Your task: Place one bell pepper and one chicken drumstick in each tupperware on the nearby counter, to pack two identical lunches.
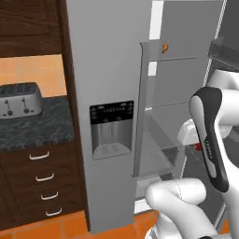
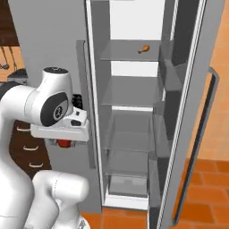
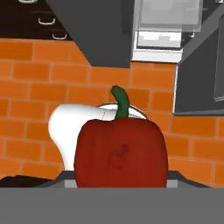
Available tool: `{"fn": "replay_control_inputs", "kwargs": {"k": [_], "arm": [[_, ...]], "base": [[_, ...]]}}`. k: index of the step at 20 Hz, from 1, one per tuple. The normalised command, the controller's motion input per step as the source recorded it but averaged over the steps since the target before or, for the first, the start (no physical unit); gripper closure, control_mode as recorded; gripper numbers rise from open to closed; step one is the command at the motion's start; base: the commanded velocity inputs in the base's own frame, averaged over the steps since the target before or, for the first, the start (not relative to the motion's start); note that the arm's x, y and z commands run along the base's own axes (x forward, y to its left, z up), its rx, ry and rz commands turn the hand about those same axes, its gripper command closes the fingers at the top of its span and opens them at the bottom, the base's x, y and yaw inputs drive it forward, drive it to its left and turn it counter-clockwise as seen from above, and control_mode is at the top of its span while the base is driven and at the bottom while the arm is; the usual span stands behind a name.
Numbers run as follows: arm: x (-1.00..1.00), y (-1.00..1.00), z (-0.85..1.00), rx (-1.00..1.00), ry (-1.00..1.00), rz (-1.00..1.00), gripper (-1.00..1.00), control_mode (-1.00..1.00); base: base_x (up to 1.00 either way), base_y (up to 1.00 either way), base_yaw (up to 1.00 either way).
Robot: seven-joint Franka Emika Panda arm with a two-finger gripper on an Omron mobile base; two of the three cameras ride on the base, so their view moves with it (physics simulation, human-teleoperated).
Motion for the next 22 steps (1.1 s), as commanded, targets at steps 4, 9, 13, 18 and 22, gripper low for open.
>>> {"fn": "replay_control_inputs", "kwargs": {"k": [4,9,13,18,22], "arm": [[0.00,0.00,0.00,0.00,0.00,0.00,1.00,1.00],[0.00,0.00,0.00,0.00,0.00,0.00,1.00,1.00],[0.00,0.00,0.00,0.00,0.00,0.00,1.00,1.00],[0.00,0.00,0.00,0.00,0.00,0.00,1.00,1.00],[0.00,0.00,0.00,0.00,0.00,0.00,1.00,1.00]], "base": [[-0.72,1.00,0.24],[-0.39,1.00,0.25],[0.45,1.00,0.05],[0.88,1.00,0.00],[0.82,1.00,0.00]]}}
